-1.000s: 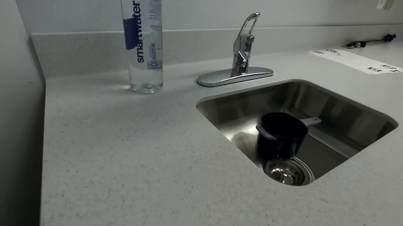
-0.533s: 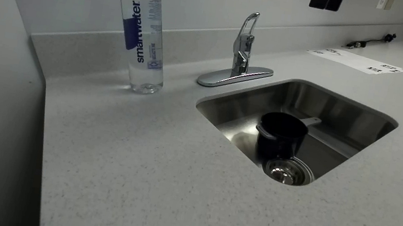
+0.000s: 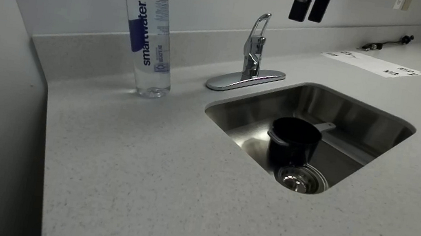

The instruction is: Slide the faucet spout to the right

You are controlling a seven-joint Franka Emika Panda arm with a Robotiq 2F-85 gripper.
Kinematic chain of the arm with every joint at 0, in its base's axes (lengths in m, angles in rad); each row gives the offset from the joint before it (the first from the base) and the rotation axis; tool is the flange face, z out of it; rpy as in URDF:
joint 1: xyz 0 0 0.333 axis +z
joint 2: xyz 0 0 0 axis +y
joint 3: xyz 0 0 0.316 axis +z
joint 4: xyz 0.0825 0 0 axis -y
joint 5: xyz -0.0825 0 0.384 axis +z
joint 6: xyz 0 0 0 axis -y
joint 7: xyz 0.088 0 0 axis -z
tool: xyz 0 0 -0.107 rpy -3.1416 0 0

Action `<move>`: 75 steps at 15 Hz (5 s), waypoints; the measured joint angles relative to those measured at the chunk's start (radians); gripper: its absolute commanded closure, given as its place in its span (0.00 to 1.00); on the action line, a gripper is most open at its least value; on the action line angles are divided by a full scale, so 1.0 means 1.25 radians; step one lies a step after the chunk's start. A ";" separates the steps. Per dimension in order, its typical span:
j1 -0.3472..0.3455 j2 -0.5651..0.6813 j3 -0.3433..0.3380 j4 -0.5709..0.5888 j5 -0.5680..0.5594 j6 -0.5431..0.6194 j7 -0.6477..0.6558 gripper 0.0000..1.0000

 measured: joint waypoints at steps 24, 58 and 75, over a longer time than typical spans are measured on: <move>0.055 0.225 0.008 0.167 -0.011 0.244 -0.029 0.00; 0.043 0.181 -0.024 0.139 0.012 0.040 0.032 0.00; 0.010 0.100 -0.079 0.042 0.003 0.037 0.160 0.00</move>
